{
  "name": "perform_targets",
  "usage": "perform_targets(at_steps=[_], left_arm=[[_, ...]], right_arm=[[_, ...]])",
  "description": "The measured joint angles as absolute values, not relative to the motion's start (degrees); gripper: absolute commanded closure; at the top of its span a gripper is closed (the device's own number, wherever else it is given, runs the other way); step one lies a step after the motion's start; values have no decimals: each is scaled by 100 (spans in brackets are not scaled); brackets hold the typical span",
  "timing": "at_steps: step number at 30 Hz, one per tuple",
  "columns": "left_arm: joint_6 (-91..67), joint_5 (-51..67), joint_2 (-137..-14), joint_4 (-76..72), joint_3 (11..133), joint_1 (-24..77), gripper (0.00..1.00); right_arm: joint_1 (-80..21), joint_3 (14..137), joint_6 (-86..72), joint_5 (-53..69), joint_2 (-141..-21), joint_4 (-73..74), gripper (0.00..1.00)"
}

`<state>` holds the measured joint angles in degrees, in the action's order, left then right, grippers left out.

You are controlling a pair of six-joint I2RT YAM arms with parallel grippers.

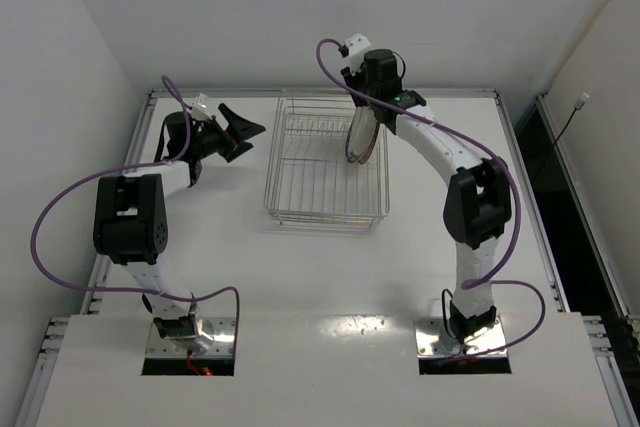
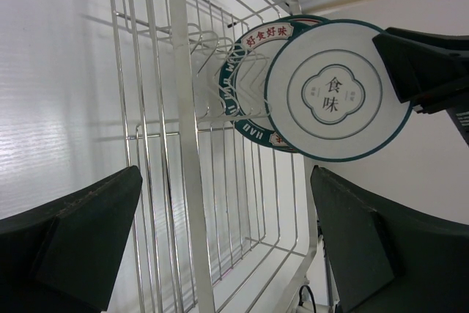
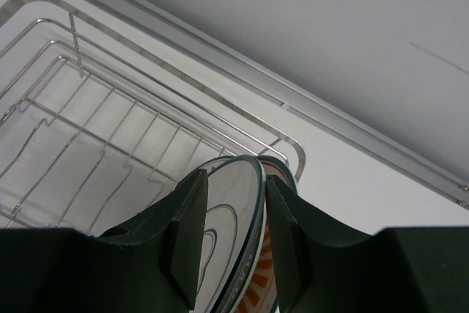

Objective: Load the plates into the dish rack

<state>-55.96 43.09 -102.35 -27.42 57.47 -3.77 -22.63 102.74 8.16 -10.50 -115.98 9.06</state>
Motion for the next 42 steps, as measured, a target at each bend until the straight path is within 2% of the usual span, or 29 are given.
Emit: perform_targets(at_steps=[7,8,14,17,20,22,25,27,31,37,42], left_arm=[[-5596,4309,-10235,-2742,5747,-377,0],[-5599,4309,-10237,-2742,5747,-377,0],[-5596,4329,-10267,-2744,5776,-377,0],[-5596,4333,-10315,-2740,5798,-377,0],[-5568,4342,-10324,-2703,5811,-381,0],[-5489,4342,-10324,-2598,5857,-384,0],[-5360,4320,-10331,-2469,5942,-399,0],[-5301,4318,-10333,-2416,5979,-416,0],[-5223,4305,-10379,-2322,6069,-434,0],[-5151,4292,-10385,-2270,6075,-478,0],[-4958,4084,-10383,-2117,6075,-484,0]], right_arm=[[-2287,10272,681,-952,-11966,917,99],[-2303,10272,635,-945,-12011,950,90],[-2338,10449,318,-998,-12215,1400,75],[-2346,10777,115,-1179,-12234,1883,58],[-2388,11478,-178,-1597,-12234,2687,30],[-2416,12202,-421,-2012,-12234,3393,0],[-2462,13430,-843,-2567,-12167,4438,0],[-2447,13482,-1116,-2593,-11684,4862,0],[-2305,11979,-1629,-2362,-9710,5367,0],[-2178,8031,-2377,-1149,-6023,4982,0],[-2187,5846,-3074,-443,-4274,5050,0]])
